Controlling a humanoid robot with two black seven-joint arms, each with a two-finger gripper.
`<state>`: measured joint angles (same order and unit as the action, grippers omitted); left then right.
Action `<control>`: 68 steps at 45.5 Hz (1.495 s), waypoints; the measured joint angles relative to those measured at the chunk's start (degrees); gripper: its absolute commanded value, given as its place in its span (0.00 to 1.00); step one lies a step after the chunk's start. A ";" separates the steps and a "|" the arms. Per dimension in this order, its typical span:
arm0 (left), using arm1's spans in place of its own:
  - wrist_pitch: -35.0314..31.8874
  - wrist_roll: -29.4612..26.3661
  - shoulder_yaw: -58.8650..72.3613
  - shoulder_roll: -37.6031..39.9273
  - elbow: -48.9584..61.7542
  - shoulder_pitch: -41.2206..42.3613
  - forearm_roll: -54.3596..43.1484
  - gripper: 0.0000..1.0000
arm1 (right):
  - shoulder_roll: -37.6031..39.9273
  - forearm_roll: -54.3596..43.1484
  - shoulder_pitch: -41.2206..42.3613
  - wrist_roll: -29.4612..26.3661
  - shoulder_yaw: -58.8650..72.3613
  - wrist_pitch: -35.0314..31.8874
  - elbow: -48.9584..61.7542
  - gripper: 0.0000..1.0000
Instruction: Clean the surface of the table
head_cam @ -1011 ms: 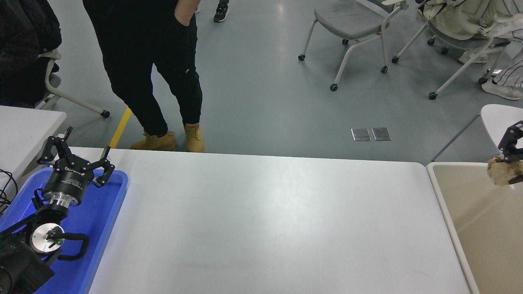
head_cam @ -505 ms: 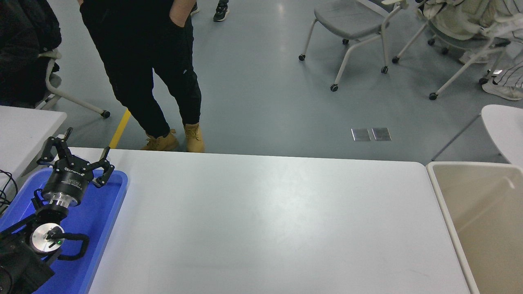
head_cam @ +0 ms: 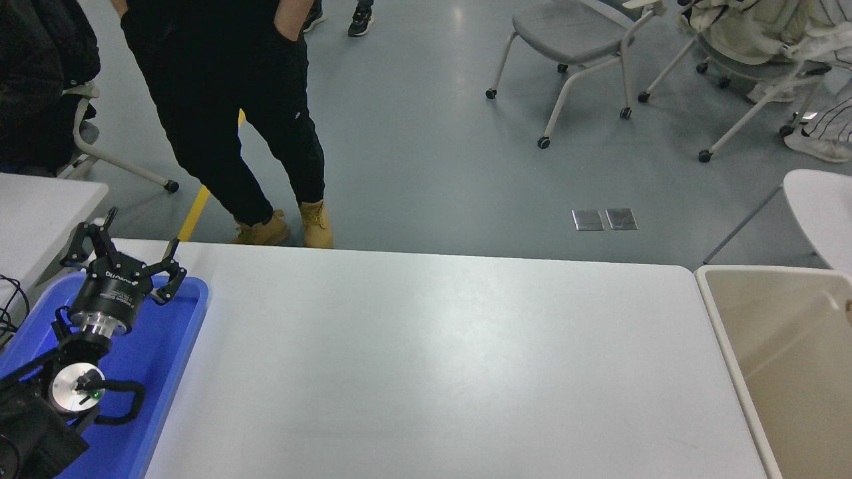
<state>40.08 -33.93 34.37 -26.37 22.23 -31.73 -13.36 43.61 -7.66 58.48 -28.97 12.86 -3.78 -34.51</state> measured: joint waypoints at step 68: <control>-0.09 0.00 0.00 0.00 -0.04 0.00 0.01 1.00 | -17.63 0.98 -15.05 25.32 -32.77 -2.19 18.99 0.21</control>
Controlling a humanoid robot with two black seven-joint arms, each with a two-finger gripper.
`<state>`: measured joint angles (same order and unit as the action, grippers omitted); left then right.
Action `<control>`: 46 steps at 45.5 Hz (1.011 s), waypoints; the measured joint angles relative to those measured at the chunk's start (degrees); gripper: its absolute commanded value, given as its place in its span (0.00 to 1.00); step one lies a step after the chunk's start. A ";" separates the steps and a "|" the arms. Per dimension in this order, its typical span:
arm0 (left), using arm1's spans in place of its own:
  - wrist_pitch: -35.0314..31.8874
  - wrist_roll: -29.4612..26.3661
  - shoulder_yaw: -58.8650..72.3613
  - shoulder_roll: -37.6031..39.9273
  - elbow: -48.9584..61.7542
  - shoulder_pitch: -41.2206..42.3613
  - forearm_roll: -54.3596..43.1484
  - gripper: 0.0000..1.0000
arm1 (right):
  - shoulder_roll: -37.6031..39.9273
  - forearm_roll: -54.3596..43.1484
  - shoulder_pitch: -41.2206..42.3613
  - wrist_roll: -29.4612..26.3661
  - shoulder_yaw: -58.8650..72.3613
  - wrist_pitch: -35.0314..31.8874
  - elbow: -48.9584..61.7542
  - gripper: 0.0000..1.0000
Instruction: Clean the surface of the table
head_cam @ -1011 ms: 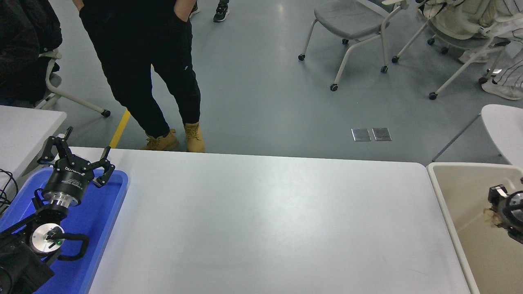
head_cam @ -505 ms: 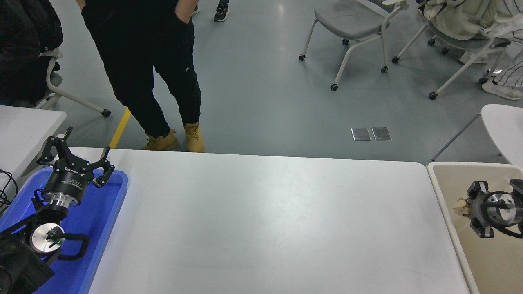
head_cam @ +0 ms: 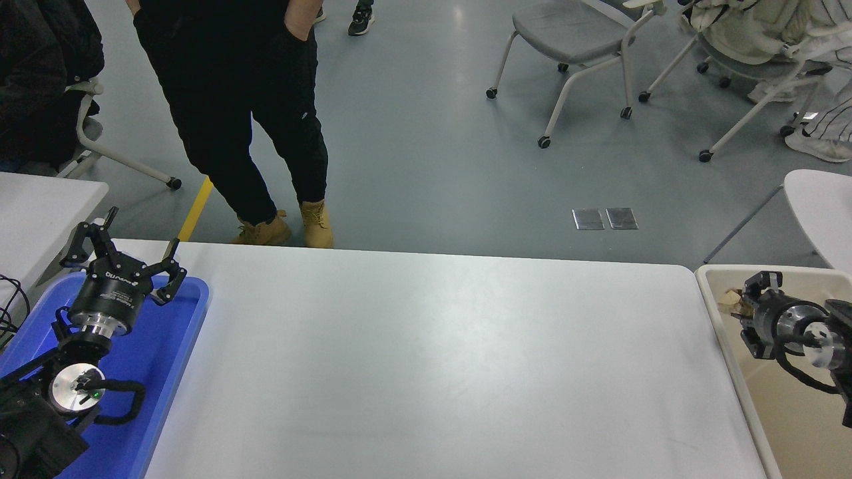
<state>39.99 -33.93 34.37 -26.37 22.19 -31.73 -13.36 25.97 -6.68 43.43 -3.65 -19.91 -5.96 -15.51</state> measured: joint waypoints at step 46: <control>0.00 0.00 0.00 0.00 0.02 0.00 0.00 1.00 | 2.79 -0.09 -0.51 1.56 0.91 1.81 4.45 0.99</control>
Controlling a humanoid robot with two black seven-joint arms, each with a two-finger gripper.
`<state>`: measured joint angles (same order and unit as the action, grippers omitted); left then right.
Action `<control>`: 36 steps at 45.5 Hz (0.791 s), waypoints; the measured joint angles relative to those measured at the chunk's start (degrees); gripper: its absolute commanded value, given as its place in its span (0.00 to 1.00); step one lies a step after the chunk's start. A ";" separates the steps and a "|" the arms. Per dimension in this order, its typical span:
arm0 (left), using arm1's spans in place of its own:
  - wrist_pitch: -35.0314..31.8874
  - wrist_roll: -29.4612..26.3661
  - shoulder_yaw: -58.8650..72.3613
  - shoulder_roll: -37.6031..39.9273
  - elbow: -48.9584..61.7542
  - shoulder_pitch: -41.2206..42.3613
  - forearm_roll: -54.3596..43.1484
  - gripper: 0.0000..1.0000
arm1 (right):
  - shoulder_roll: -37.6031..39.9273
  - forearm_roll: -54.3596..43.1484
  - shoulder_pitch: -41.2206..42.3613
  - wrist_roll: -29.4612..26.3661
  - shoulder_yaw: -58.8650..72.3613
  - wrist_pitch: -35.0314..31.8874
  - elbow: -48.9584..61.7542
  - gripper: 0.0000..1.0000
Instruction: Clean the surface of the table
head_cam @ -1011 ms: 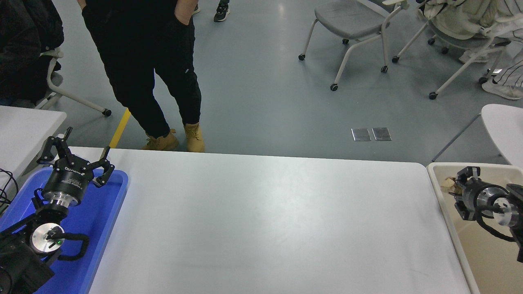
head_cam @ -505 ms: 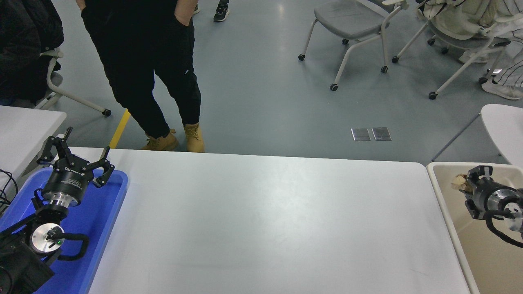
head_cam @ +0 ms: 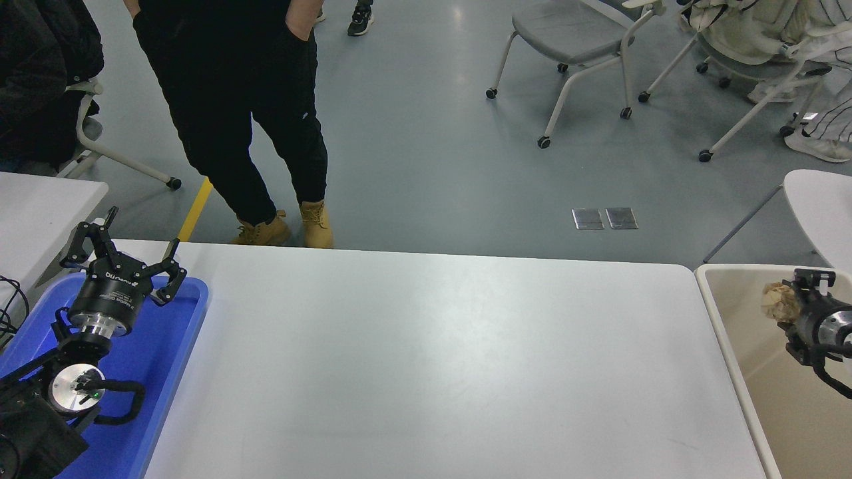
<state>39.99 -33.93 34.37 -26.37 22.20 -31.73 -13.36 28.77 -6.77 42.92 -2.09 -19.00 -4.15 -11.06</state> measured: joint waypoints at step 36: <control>0.00 0.00 0.00 -0.01 -0.03 0.00 0.00 1.00 | 9.14 -0.15 -0.87 -0.14 0.39 -0.03 -6.74 0.99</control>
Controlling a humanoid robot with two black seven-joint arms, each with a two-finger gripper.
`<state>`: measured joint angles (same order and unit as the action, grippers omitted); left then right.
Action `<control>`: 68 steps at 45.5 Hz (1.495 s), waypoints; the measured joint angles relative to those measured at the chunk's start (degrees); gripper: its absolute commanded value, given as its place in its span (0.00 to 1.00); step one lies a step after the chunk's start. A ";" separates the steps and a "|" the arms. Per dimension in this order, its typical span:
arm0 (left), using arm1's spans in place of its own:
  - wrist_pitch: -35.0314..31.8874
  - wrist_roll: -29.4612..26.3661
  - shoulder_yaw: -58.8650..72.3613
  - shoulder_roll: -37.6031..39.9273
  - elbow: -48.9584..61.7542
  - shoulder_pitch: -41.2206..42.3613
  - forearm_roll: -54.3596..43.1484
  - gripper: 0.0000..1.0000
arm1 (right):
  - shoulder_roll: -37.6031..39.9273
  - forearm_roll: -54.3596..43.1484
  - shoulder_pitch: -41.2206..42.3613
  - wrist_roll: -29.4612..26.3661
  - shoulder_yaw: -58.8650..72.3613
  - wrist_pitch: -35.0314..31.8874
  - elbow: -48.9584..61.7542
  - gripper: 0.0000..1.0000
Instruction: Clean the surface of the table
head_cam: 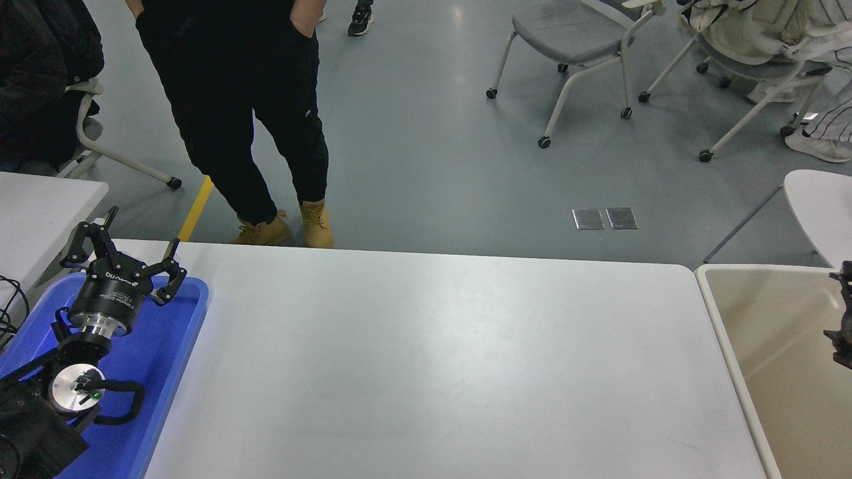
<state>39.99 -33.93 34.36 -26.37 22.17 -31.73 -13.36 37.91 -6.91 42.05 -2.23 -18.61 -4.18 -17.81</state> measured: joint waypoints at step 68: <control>0.09 0.00 0.00 0.01 0.06 0.00 0.00 1.00 | -28.21 0.04 -4.19 19.96 -27.10 5.36 -18.70 0.99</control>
<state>40.07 -33.93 34.37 -26.37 22.23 -31.73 -13.36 9.70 -6.88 37.86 17.72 -45.71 1.18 -36.51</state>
